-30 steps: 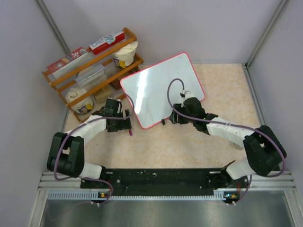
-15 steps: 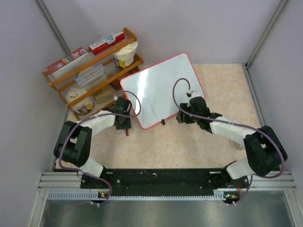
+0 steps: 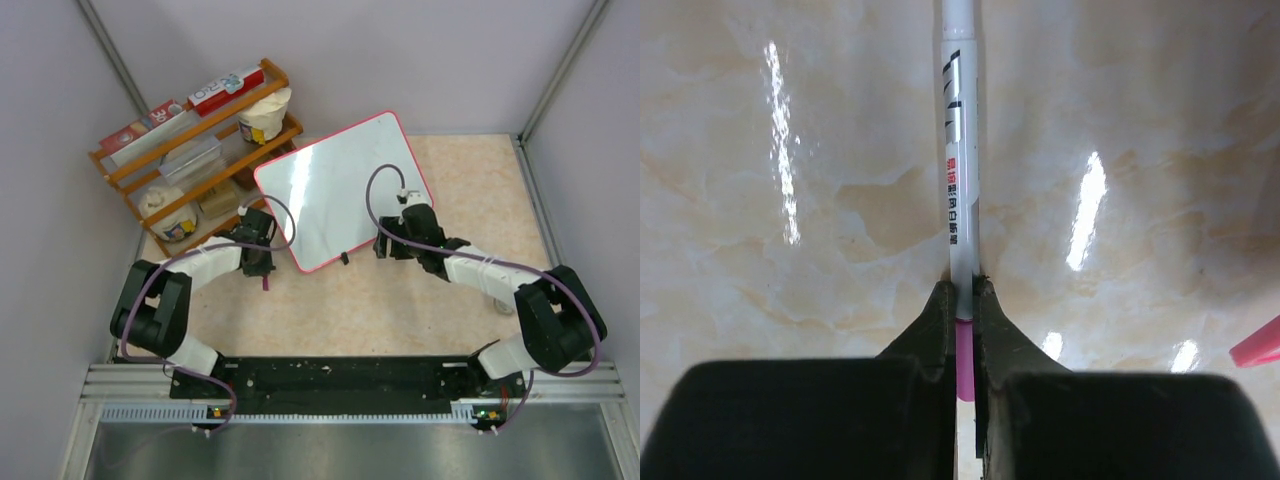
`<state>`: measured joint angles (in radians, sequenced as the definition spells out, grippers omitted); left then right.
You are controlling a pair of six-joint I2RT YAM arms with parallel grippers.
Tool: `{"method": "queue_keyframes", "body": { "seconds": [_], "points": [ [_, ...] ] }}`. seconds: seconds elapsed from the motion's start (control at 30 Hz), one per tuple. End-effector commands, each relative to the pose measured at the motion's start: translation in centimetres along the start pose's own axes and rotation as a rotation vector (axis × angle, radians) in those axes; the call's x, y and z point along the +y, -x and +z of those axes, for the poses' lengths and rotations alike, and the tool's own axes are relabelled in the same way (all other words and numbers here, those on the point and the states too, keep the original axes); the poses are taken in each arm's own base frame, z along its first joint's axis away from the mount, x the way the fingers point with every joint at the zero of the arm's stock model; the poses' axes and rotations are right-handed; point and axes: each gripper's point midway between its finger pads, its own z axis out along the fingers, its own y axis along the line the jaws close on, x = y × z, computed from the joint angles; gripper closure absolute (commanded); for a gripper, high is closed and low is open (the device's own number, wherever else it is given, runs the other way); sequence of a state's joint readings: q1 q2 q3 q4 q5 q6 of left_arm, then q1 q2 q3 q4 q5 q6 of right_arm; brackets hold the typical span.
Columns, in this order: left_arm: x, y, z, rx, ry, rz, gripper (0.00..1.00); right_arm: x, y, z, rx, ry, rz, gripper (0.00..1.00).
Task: Write a sentence on the whiteboard
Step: Pick up the whiteboard marker from the corner of the board, then move the whiteboard stand to the center of the board.
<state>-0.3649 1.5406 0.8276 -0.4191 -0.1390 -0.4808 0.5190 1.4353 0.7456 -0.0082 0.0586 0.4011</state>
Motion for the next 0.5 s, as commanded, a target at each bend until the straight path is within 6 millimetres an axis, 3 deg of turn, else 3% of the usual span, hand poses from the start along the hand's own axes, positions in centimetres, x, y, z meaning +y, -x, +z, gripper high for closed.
{"method": "queue_keyframes", "body": {
  "seconds": [0.0, 0.13, 0.17, 0.2, 0.47],
  "points": [
    [0.7, -2.3, -1.1, 0.061, 0.004, -0.011, 1.0, -1.7, 1.6, 0.4, -0.053, -0.068, -0.003, 0.25],
    [0.2, -3.1, -1.6, 0.077, -0.037, -0.02, 1.0, -2.6, 1.7, 1.4, -0.038, -0.068, 0.019, 0.29],
    [0.2, -3.1, -1.7, 0.074, -0.044, -0.021, 1.0, -3.3, 1.5, 1.9, -0.024, -0.073, 0.028, 0.4],
    [0.2, -3.3, -1.8, 0.074, -0.05, -0.024, 1.0, -3.2, 1.6, 2.3, -0.022, -0.064, 0.034, 0.43],
    [0.2, -3.4, -2.3, 0.061, -0.068, -0.023, 1.0, -2.8, 2.0, 4.9, 0.015, -0.039, 0.028, 0.46]
  ]
}}
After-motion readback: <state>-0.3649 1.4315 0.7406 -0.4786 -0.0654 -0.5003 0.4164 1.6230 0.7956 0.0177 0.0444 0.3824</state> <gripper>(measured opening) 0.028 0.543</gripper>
